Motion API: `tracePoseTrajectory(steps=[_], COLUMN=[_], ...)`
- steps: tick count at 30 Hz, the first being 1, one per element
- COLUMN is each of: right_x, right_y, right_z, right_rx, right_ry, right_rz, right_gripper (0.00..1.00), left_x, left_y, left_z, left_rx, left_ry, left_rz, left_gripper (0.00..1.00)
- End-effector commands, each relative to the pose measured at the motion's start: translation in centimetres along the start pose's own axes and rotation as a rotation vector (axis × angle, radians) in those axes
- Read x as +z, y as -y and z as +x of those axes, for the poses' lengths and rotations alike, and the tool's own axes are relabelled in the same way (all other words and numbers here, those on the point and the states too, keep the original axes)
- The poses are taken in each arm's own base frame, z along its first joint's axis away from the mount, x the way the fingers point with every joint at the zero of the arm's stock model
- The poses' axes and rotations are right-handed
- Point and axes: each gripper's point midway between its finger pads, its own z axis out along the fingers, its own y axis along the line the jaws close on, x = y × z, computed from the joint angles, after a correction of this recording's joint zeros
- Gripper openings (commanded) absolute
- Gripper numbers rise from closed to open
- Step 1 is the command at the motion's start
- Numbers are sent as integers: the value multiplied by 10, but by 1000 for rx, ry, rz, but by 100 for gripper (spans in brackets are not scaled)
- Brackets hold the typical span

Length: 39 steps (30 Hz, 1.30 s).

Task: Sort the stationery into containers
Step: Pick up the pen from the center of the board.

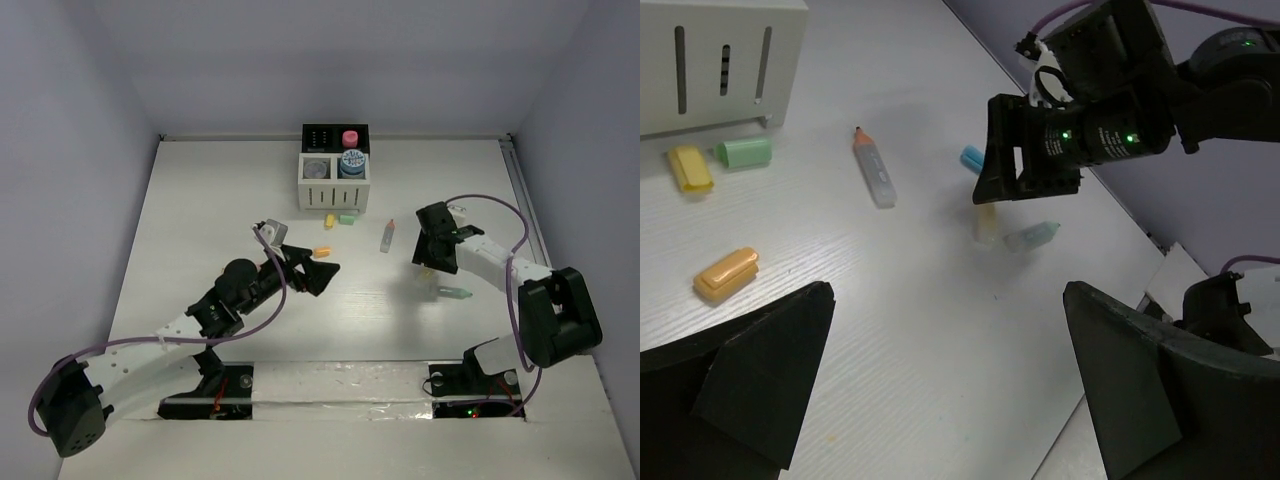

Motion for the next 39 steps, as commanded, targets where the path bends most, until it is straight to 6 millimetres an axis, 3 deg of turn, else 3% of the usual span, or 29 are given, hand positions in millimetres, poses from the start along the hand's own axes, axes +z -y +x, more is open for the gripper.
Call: tracePoseTrajectory(steps=[1,7,12,18,24,27,29,32,35,38,39], right_x=[-2,12,29,34,35,29,22,13,-11,-54,-67], right_y=[-6,-13,-4,-3,-15,-16,-21,-32,-54,-90,-99], right_z=[-18,-23,1,19,20,12,5,-5,-15,-26,-32], right_rx=[33,77,98,115,144,135,128,114,60,10,11], right_ry=[24,-8,-114,-139,-128,-96,-74,-32,25,102,125], right_rz=[16,9,31,14,-61,-82,-119,-202,-304,-467,-513], right_gripper=[64,54,55,55,29,24,14,12,12,12,13], left_x=[0,1,1,3,9,14,19,26,31,36,37], left_y=[19,24,22,22,20,21,20,23,31,40,43], left_z=[-10,-8,-8,-6,2,8,15,28,39,45,45], left_rx=[-13,-18,-23,-26,-31,-32,-33,-39,-65,-107,-119], left_ry=[33,21,27,20,-7,-29,-57,-107,-140,-169,-175], left_rz=[88,114,105,106,106,113,118,143,189,236,251], left_gripper=[99,99,99,99,99,98,98,96,94,90,84])
